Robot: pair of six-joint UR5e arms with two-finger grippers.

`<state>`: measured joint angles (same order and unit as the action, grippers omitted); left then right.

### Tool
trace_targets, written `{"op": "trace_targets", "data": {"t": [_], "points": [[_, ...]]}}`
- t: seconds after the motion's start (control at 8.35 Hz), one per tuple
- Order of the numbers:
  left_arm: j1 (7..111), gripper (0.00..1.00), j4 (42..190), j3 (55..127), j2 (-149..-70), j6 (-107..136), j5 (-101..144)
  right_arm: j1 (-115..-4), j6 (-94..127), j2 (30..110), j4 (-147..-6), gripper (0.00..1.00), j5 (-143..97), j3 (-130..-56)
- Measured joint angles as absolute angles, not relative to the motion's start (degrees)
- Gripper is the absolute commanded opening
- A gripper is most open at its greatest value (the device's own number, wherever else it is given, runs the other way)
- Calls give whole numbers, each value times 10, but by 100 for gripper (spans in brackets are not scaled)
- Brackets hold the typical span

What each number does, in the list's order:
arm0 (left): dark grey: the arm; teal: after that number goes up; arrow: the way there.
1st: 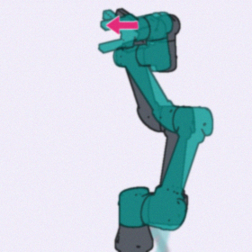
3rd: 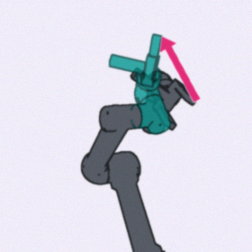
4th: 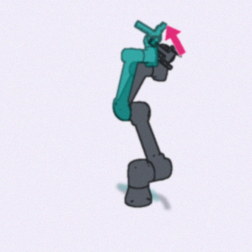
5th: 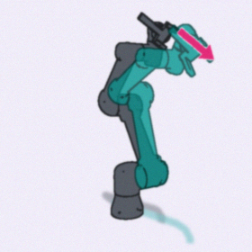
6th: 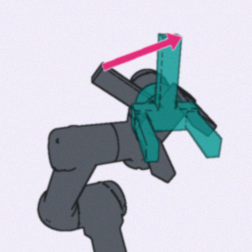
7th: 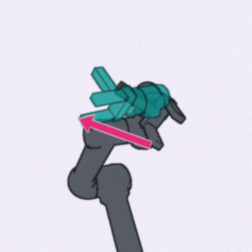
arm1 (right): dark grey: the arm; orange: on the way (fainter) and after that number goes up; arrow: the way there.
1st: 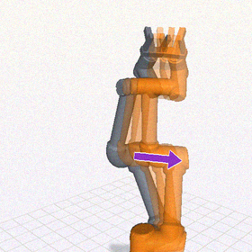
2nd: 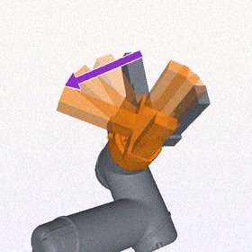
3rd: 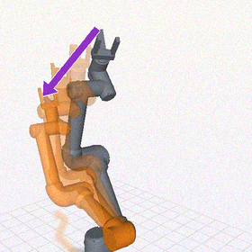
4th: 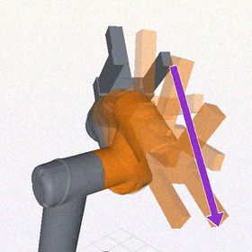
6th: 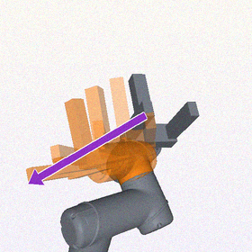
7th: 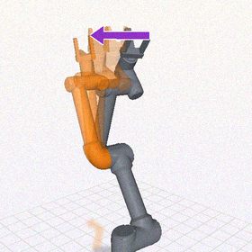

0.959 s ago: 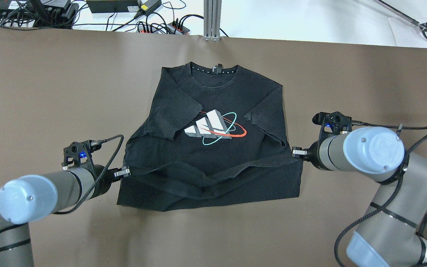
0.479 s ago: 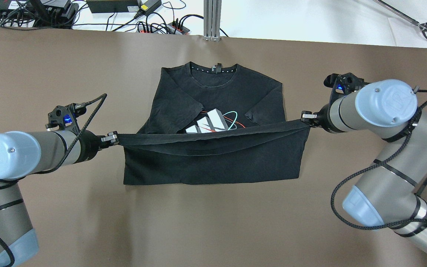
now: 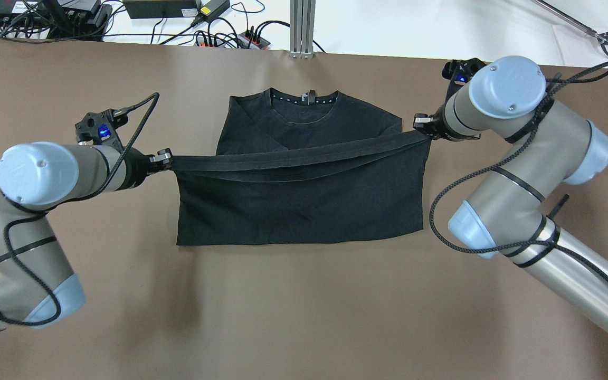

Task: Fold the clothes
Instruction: 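Fold the hem toward the collar with both grippers and release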

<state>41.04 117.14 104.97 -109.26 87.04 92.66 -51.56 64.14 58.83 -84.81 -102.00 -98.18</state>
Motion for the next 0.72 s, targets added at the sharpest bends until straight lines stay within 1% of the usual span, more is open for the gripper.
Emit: {"op": "trace_targets", "data": {"t": [0.24,0.48,0.72], "points": [[447,0,1173,965,-1156,853,948,-533,622,525,-840,0,-1019,-894],[464,0,1174,925,-1183,841,956,-539,618,495,-805,0,-1018,-829],[472,0,1174,890,-1210,835,958,-539,617,489,-764,0,-1008,-783]]}}
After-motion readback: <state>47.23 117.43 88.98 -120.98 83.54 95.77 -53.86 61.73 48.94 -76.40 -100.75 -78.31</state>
